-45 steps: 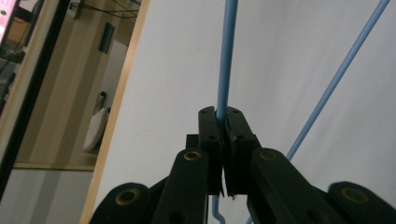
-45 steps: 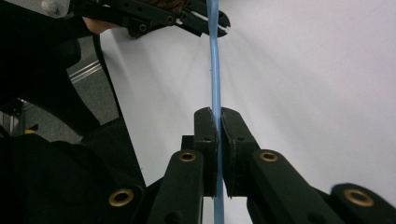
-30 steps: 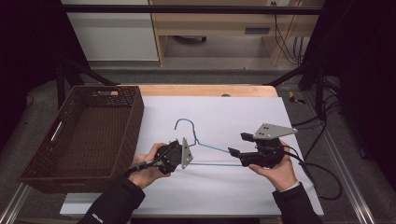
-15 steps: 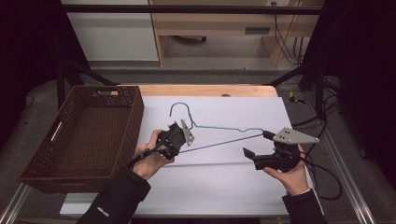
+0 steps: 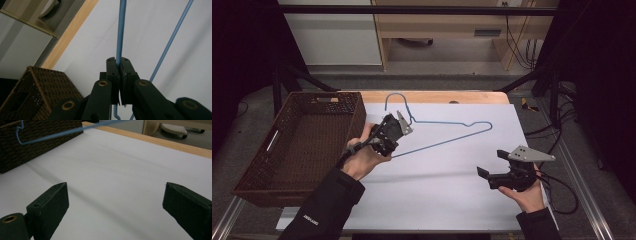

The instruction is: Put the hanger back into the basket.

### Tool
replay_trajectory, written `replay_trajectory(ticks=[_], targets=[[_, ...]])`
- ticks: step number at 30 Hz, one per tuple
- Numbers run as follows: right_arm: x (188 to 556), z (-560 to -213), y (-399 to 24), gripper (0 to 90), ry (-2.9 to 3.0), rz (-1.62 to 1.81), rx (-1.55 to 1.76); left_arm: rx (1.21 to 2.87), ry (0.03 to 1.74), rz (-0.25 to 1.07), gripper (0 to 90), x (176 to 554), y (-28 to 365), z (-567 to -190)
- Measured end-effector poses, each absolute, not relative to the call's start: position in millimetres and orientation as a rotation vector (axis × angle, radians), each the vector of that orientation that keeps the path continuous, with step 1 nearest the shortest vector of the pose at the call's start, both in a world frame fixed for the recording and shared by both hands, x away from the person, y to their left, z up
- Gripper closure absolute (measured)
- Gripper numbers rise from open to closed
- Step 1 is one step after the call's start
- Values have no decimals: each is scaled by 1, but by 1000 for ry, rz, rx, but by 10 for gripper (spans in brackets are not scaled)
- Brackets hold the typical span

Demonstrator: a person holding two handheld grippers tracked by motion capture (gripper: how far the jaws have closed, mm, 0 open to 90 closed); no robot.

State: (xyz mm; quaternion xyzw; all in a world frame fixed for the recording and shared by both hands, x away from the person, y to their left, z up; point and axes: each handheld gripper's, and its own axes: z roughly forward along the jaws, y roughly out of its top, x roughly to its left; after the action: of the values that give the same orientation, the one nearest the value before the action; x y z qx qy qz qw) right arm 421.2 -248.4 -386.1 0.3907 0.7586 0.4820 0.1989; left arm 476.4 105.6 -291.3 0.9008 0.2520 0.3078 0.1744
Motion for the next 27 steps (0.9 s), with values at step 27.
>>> replay_trajectory(ticks=[27], targets=[[420, -400, -245, 62, 2147, 1340, 1097, 2438, 1084, 952, 873, 482, 208, -227]])
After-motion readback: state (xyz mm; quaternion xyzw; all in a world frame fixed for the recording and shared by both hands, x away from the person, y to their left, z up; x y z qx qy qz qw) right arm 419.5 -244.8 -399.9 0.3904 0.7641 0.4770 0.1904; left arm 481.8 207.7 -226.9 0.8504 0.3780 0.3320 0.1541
